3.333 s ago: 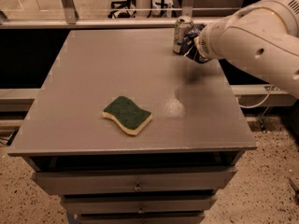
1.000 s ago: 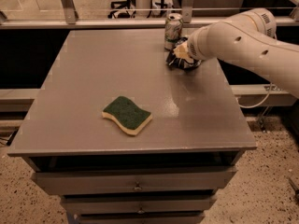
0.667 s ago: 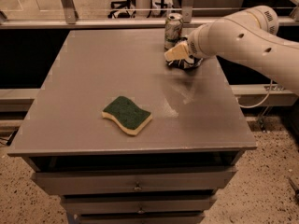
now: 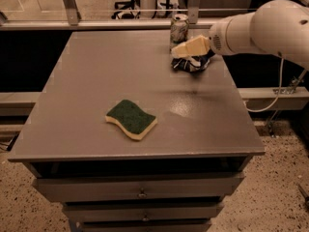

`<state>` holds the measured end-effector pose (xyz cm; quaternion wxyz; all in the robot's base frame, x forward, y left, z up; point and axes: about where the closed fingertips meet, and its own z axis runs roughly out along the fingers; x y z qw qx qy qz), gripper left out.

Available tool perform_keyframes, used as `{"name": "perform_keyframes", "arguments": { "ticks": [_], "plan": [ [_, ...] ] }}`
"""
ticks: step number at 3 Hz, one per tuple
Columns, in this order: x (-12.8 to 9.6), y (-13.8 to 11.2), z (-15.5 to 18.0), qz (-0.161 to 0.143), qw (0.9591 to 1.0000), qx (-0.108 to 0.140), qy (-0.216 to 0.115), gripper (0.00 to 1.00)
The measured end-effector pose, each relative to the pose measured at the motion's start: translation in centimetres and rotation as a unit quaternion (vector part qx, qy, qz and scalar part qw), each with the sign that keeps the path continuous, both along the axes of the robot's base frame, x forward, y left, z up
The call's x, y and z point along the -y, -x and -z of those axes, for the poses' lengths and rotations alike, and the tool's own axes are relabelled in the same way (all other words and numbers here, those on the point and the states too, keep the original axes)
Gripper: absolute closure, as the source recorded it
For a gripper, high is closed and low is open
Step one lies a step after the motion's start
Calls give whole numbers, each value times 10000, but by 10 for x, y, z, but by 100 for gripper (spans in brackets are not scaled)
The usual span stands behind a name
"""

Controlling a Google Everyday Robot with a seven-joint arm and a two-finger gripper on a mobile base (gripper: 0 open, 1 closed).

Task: Move blue chip bag near 7up can

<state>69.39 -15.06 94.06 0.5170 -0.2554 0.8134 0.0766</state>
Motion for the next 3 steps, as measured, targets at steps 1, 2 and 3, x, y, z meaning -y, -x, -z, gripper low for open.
{"name": "perform_keyframes", "arguments": {
  "ticks": [1,2,3],
  "plan": [
    [4,32,-7,-510,9968,-117,-609,0],
    [-3,78,-23,-1020,9897,76,-997,0],
    [17,95,-37,-1011,9904,375,-862,0]
  ]
}}
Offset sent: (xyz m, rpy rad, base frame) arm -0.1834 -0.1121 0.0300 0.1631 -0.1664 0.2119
